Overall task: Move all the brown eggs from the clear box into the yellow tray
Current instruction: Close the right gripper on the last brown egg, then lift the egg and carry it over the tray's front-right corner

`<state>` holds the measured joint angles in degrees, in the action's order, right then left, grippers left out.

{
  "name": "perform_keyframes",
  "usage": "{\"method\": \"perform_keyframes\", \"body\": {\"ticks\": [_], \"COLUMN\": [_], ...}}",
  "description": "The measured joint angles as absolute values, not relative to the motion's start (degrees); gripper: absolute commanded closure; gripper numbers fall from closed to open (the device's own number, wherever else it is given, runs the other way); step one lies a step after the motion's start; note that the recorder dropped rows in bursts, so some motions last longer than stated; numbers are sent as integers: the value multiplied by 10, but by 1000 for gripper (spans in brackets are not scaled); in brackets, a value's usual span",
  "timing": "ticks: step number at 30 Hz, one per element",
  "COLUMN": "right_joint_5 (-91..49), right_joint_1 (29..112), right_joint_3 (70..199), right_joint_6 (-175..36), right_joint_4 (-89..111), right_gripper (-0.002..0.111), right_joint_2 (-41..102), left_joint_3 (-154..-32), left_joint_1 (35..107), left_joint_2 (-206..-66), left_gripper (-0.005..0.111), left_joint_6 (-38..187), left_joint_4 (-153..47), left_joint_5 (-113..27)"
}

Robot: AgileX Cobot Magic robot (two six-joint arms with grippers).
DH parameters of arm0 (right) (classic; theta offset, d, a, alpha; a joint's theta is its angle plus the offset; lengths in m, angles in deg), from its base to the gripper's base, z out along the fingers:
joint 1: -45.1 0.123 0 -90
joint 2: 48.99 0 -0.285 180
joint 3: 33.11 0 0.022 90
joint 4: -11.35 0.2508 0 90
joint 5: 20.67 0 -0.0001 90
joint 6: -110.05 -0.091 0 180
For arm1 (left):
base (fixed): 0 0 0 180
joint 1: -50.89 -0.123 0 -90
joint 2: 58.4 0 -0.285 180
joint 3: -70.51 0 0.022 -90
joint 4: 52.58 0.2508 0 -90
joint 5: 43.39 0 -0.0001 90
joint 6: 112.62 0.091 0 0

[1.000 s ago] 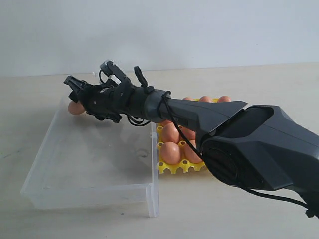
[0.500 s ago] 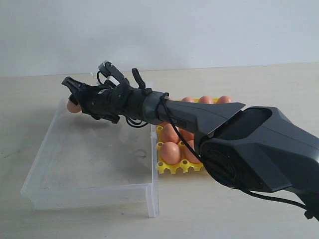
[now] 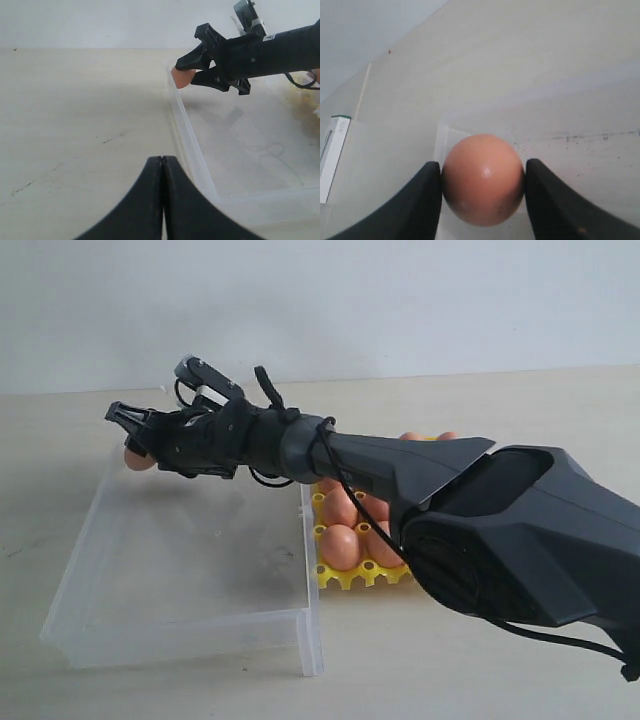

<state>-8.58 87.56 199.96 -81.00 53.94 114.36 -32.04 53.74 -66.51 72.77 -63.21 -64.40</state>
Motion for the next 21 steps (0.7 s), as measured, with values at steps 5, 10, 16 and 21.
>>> {"method": "perform_keyframes", "body": {"ticks": [5, 10, 16, 21], "right_joint_5": [-86, -113, -163, -233], "right_joint_1": [883, 888, 888, 888], "right_joint_3": [1951, 1867, 1750, 1634], "right_joint_6": [-792, -771, -715, -640], "right_joint_4": [530, 517, 474, 436], "right_gripper": [108, 108, 108, 108], "right_joint_2": [1103, 1050, 968, 864], "left_joint_3": [-320, -320, -320, -320], "left_joint_1": [537, 537, 537, 537], "left_joint_2": [-665, -665, -665, -665], "left_gripper": [107, 107, 107, 107], "left_joint_6": [728, 728, 728, 728], "left_joint_4": [-632, -632, -632, -632], "left_joint_5": [-644, -644, -644, -644]}}
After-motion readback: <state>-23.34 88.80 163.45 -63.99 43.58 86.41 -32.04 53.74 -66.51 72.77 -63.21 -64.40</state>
